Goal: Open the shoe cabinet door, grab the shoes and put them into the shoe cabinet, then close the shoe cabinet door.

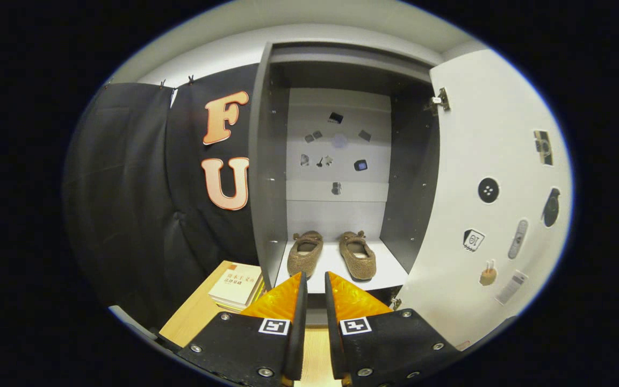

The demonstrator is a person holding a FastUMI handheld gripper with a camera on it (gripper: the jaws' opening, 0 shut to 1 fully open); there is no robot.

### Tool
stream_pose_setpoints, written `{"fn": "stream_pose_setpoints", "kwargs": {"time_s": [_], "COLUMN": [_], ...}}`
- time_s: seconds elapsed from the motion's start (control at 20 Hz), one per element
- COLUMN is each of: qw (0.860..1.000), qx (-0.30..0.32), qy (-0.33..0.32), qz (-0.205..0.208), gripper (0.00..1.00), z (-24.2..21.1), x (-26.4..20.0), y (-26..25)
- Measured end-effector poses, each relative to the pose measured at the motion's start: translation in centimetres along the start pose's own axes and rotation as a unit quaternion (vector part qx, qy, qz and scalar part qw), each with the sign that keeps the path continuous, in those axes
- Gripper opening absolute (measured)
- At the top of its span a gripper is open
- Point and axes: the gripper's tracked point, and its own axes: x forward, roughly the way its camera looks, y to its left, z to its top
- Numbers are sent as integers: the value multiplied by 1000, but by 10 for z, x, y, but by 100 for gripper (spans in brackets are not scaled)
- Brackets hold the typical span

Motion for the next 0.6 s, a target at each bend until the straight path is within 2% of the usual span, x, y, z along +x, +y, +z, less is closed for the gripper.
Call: {"fn": "stream_pose_setpoints", "kwargs": {"time_s": [0.25, 0.6], "qw": [1000, 997], "qx": [10, 20], "qy": [-11, -27], "qz": [-13, -68], "gripper": [20, 22], "z": [-5, -33], "x": [-64, -141], "y": [-3, -61]}}
